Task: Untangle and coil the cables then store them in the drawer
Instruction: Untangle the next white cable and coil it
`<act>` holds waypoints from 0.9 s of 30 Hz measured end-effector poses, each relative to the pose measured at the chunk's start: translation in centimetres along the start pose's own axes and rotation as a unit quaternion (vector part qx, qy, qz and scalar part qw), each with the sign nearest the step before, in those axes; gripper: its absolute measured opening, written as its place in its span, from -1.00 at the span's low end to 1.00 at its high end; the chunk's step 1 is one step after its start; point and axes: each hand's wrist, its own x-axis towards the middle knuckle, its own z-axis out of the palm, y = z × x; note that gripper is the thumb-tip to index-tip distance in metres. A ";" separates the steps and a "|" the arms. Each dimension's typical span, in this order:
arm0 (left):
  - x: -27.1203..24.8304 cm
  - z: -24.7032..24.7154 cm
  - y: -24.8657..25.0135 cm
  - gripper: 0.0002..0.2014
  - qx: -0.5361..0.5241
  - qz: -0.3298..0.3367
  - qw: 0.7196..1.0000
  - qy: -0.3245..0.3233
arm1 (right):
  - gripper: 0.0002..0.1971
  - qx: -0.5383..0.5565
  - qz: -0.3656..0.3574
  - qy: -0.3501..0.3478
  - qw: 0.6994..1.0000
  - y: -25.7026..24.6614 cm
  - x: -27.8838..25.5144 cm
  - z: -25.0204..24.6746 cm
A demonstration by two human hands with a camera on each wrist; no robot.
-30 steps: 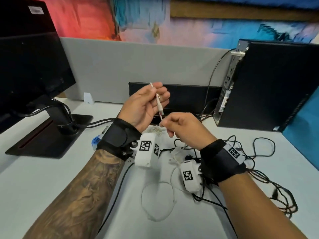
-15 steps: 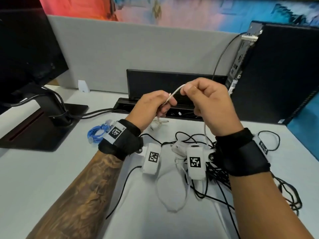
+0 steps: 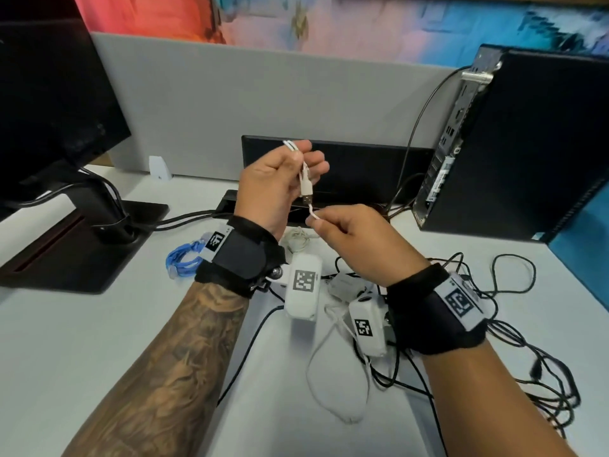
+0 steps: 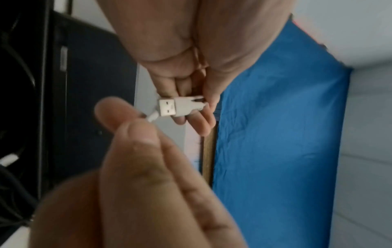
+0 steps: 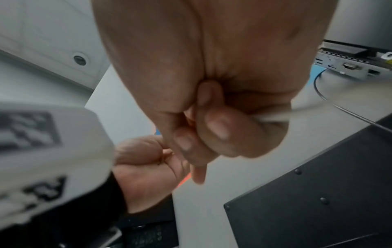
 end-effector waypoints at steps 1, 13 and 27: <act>0.0 0.0 -0.2 -0.79 0.026 0.014 0.999 0.014 | -0.66 -0.009 0.001 -0.016 1.000 -0.3 -0.2 -0.2; -0.9 2.0 0.0 -0.78 0.080 0.058 0.995 -0.015 | -0.82 0.161 -0.016 0.003 0.987 -1.5 -2.1 -4.3; -2.0 3.0 -0.3 -0.70 0.269 0.006 0.948 -0.168 | -0.85 0.077 -0.055 0.183 0.978 -0.2 -2.2 -5.9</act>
